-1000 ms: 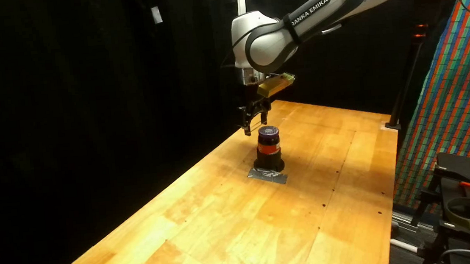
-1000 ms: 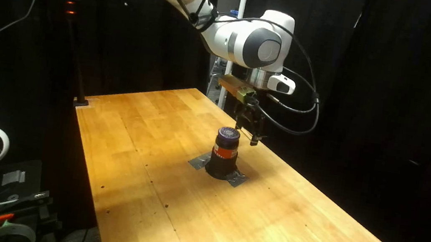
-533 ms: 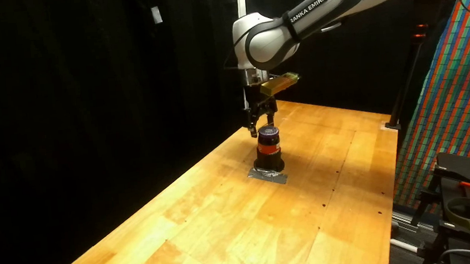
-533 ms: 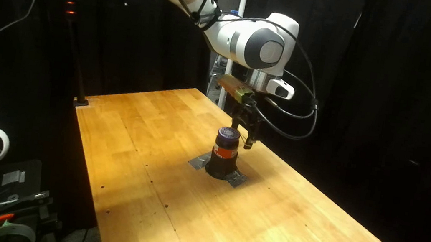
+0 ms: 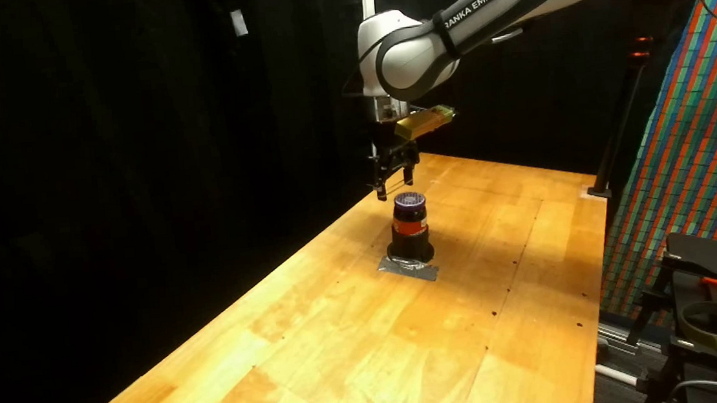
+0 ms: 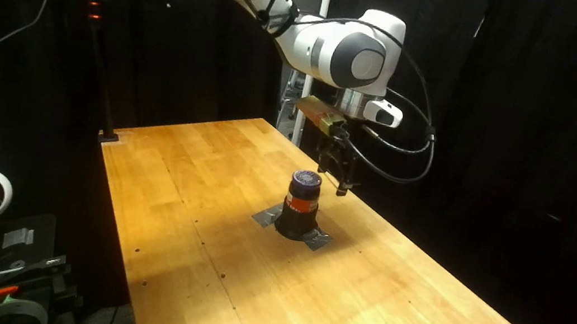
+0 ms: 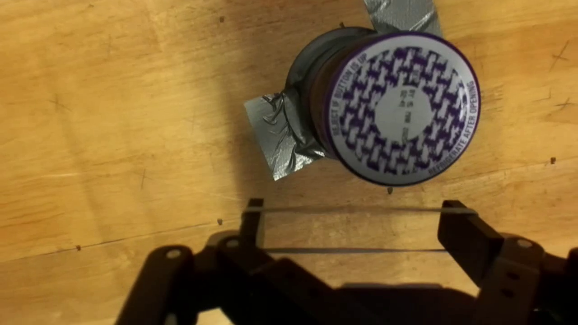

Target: Put a rubber band around the cup

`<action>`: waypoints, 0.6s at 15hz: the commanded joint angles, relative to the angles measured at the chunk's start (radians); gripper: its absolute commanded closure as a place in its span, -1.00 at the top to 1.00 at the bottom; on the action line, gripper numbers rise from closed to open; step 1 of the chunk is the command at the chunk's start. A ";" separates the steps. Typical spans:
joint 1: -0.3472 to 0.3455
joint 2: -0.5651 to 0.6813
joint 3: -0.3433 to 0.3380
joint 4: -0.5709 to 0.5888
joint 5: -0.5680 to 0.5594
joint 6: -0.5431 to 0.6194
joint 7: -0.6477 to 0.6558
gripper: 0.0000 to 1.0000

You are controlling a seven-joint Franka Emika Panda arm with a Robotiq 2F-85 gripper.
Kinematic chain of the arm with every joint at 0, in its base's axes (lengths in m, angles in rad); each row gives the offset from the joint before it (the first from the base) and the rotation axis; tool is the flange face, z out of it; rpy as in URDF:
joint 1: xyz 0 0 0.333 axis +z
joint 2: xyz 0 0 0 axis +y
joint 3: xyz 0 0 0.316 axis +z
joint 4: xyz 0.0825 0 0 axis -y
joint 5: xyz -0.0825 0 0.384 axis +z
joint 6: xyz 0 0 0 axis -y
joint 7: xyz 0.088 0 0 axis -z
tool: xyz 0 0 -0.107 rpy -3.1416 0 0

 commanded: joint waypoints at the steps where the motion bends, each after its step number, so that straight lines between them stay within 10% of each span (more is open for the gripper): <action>1: 0.014 -0.039 -0.015 -0.034 0.007 0.019 0.013 1.00; 9: 0.010 -0.061 0.004 -0.100 0.038 -0.044 0.005 1.00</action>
